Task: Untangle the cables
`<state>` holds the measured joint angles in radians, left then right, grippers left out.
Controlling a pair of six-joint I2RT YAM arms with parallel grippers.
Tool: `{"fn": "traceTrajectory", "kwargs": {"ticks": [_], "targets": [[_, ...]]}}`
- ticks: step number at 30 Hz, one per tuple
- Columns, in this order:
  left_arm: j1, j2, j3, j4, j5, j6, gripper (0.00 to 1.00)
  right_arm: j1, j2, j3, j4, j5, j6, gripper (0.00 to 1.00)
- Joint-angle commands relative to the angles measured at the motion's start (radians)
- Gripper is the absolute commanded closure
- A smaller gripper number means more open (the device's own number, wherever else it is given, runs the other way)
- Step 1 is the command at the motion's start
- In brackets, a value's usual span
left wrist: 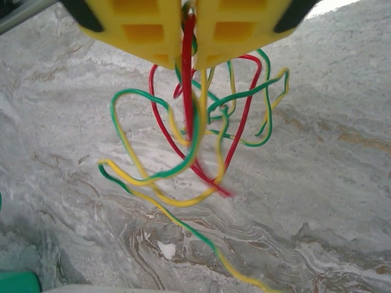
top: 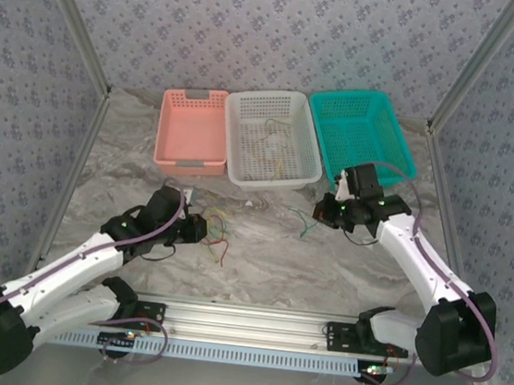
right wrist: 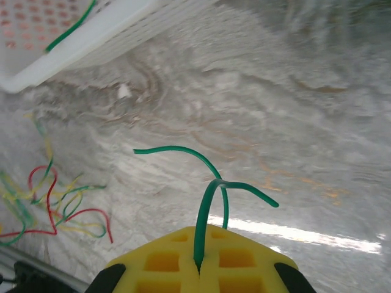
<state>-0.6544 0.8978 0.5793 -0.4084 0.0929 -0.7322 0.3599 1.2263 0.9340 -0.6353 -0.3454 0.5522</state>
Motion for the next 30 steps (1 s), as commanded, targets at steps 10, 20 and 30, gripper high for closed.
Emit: {"fn": "traceTrajectory", "kwargs": {"ticks": [10,20,30], "targets": [[-0.006,0.13,0.234,0.02,-0.033,-0.225,0.34,0.176,0.052,0.141,0.095,-0.019,-0.08,1.0],[-0.116,0.353,0.467,-0.084,-0.066,-0.665,0.35,0.284,0.129,0.249,0.133,0.0,-0.068,1.0],[-0.094,0.429,0.446,-0.015,-0.109,-0.814,0.72,0.344,0.121,0.279,0.18,-0.001,-0.039,1.0]]}}
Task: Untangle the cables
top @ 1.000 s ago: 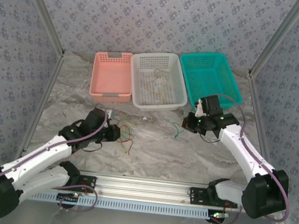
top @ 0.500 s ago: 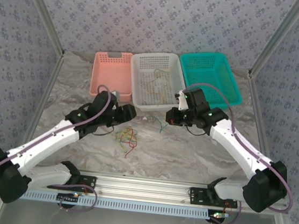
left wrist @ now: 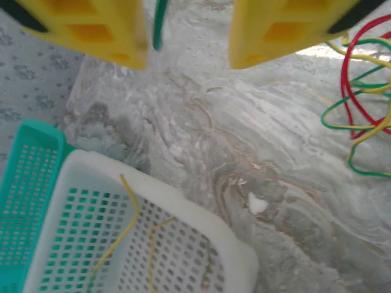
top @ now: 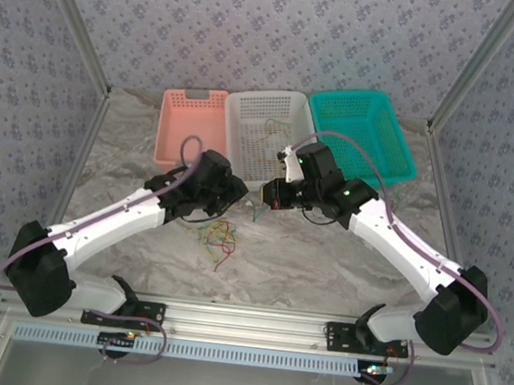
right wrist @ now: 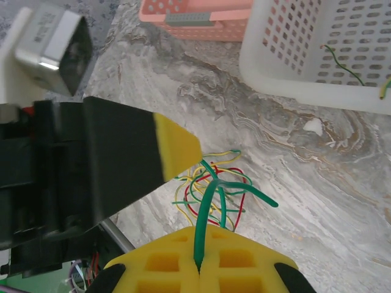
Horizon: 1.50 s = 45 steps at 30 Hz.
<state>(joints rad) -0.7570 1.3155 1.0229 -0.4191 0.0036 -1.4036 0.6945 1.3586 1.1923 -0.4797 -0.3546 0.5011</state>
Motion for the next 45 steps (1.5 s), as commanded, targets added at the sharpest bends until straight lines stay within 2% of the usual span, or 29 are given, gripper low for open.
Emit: {"fn": "traceTrajectory", "kwargs": {"ticks": [1,3,7,12,17,23,29,32,34,35,38,40,42,45], "targets": [[0.012,0.011,-0.005,-0.003,-0.022,-0.152,0.81,0.01,-0.017,0.016,0.03,0.009,0.017,1.0],[0.015,-0.001,-0.032,0.0,-0.031,-0.181,1.0,0.008,-0.038,-0.008,0.061,0.019,0.032,1.0],[0.017,-0.046,-0.119,0.032,-0.019,-0.276,1.0,0.006,-0.119,-0.096,0.177,0.108,0.06,1.0],[-0.004,-0.09,-0.211,0.101,0.005,-0.394,1.0,0.009,-0.245,-0.226,0.453,0.336,0.074,1.0],[-0.016,-0.147,-0.27,0.16,-0.031,-0.533,1.0,0.015,-0.232,-0.25,0.664,0.455,0.065,1.0],[-0.042,-0.239,-0.347,0.182,-0.105,-0.773,1.0,0.007,-0.204,-0.305,0.912,0.619,0.118,1.0],[-0.098,-0.26,-0.381,0.239,-0.162,-0.963,1.0,-0.044,-0.156,-0.304,1.042,0.59,0.239,1.0],[-0.108,-0.273,-0.371,0.231,-0.198,-0.993,1.0,-0.055,-0.147,-0.31,1.088,0.558,0.266,1.0],[-0.107,-0.284,-0.349,0.213,-0.216,-0.968,1.0,-0.072,-0.145,-0.295,1.085,0.468,0.257,1.0],[-0.102,-0.29,-0.33,0.186,-0.212,-0.941,0.98,-0.086,-0.145,-0.272,1.055,0.398,0.245,1.0],[-0.07,-0.32,-0.243,0.057,-0.192,-0.809,0.64,-0.108,-0.144,-0.178,0.869,0.199,0.141,1.0],[-0.042,-0.349,-0.177,-0.04,-0.187,-0.731,0.51,-0.107,-0.153,-0.144,0.754,0.127,0.04,1.0],[-0.015,-0.387,-0.119,-0.152,-0.189,-0.695,0.44,-0.1,-0.177,-0.132,0.657,0.116,-0.065,1.0],[0.03,-0.448,-0.05,-0.266,-0.216,-0.653,0.43,-0.098,-0.218,-0.146,0.587,0.114,-0.188,1.0]]}}
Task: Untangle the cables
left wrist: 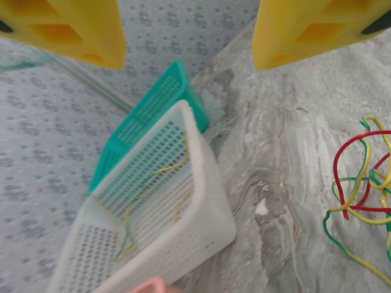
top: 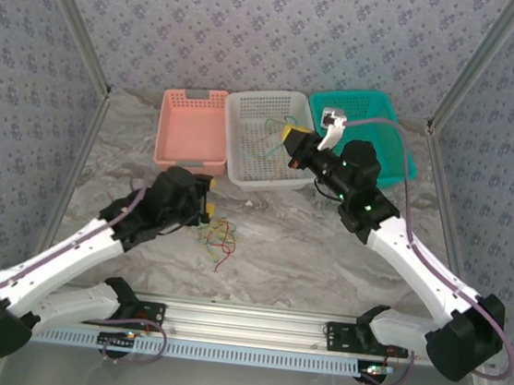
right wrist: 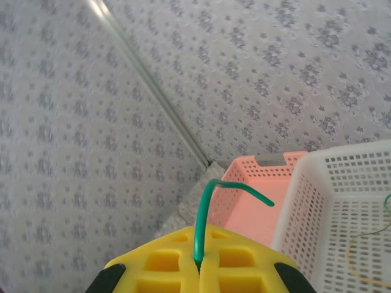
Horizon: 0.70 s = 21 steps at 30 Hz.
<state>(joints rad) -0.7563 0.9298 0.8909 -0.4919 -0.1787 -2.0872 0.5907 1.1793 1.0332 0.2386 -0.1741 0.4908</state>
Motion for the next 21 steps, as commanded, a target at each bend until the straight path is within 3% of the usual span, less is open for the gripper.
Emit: {"fn": "traceTrajectory", "kwargs": {"ticks": [1,7,11,18,21], "targets": [[0.051,-0.07,0.112,-0.227,-0.034,0.051,0.43,0.006,-0.045,0.011,-0.144,-0.072,-0.215,1.0],[0.138,0.059,0.327,-0.194,0.104,0.195,0.43,0.063,-0.035,0.073,-0.278,-0.068,-0.427,1.0],[0.13,0.199,0.398,-0.038,0.228,0.197,0.43,0.142,0.0,0.11,-0.325,-0.022,-0.534,1.0],[0.107,0.355,0.468,0.105,0.287,0.163,0.43,0.246,0.055,0.138,-0.319,0.04,-0.591,1.0],[0.093,0.385,0.472,0.137,0.293,0.15,0.54,0.269,0.075,0.146,-0.318,0.045,-0.599,1.0]]}}
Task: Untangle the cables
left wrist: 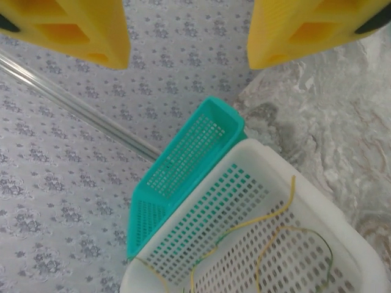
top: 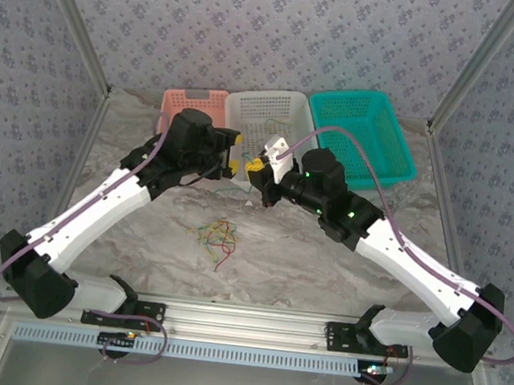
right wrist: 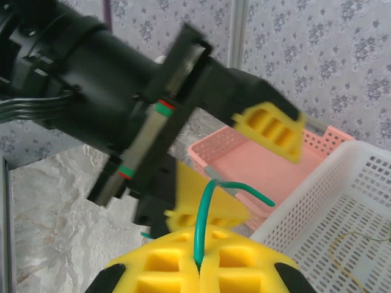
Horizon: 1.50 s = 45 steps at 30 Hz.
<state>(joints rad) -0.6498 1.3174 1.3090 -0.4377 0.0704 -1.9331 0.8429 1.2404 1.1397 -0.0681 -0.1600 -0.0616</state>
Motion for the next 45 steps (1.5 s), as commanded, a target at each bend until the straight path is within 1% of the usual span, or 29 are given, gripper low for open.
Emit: {"fn": "traceTrajectory", "kwargs": {"ticks": [1,3,4,9,12,13,15,16,18,20,21,23,26,29,32,33,34,35,36,38,40,42,45], "targets": [[-0.015,0.002,0.054,0.085,0.043,-0.004,0.6,0.024,0.02,0.044,-0.013,0.037,-0.047,1.0],[-0.017,0.003,0.057,0.089,0.04,-0.004,0.76,0.028,0.026,0.043,-0.011,0.046,-0.045,1.0],[-0.017,0.002,0.057,0.09,0.04,-0.004,0.81,0.029,0.028,0.039,-0.01,0.049,-0.042,1.0],[-0.011,-0.019,0.043,0.085,0.031,0.004,1.0,0.028,0.035,0.037,-0.023,0.036,-0.025,1.0],[0.006,-0.03,0.049,0.073,0.018,0.049,1.0,0.021,0.042,0.044,-0.062,-0.006,0.0,1.0],[0.016,-0.029,0.065,0.058,0.011,0.085,1.0,0.011,0.05,0.075,-0.084,-0.041,0.019,1.0],[0.036,-0.02,0.115,0.031,-0.018,0.202,1.0,-0.01,0.07,0.111,-0.137,-0.135,0.058,1.0],[0.044,-0.014,0.14,0.038,-0.032,0.275,1.0,-0.025,0.089,0.133,-0.166,-0.205,0.078,1.0],[0.057,-0.001,0.145,0.164,-0.031,0.417,1.0,-0.05,0.134,0.181,-0.225,-0.338,0.144,1.0],[0.062,0.019,0.166,0.259,-0.008,0.583,1.0,-0.073,0.181,0.213,-0.237,-0.466,0.209,1.0],[0.06,0.028,0.178,0.297,0.011,0.67,1.0,-0.078,0.198,0.226,-0.24,-0.508,0.231,1.0],[0.056,0.05,0.217,0.304,0.054,0.845,1.0,-0.09,0.25,0.263,-0.254,-0.604,0.287,1.0],[0.042,0.047,0.225,0.326,0.062,1.044,1.0,-0.097,0.328,0.319,-0.308,-0.692,0.327,1.0],[0.042,0.03,0.194,0.368,0.053,1.136,1.0,-0.098,0.365,0.334,-0.295,-0.744,0.362,1.0],[0.045,0.013,0.182,0.358,0.025,1.171,1.0,-0.108,0.363,0.328,-0.25,-0.731,0.395,1.0],[0.051,0.007,0.18,0.344,0.015,1.166,0.99,-0.116,0.36,0.322,-0.229,-0.727,0.415,1.0],[0.057,-0.002,0.182,0.312,0.0,1.159,0.79,-0.13,0.354,0.318,-0.203,-0.717,0.437,1.0],[0.06,-0.012,0.191,0.26,-0.029,1.149,0.54,-0.145,0.35,0.317,-0.186,-0.709,0.457,1.0],[0.064,-0.023,0.198,0.212,-0.05,1.145,0.44,-0.158,0.35,0.319,-0.177,-0.706,0.47,1.0],[0.07,-0.054,0.211,0.11,-0.074,1.152,0.35,-0.186,0.35,0.332,-0.175,-0.706,0.494,1.0],[0.07,-0.085,0.208,0.021,-0.085,1.175,0.33,-0.204,0.356,0.348,-0.186,-0.708,0.507,1.0],[0.071,-0.115,0.196,-0.061,-0.077,1.204,0.33,-0.224,0.364,0.37,-0.208,-0.709,0.522,1.0],[0.07,-0.173,0.135,-0.138,-0.076,1.249,0.34,-0.244,0.374,0.389,-0.222,-0.713,0.552,1.0]]}}
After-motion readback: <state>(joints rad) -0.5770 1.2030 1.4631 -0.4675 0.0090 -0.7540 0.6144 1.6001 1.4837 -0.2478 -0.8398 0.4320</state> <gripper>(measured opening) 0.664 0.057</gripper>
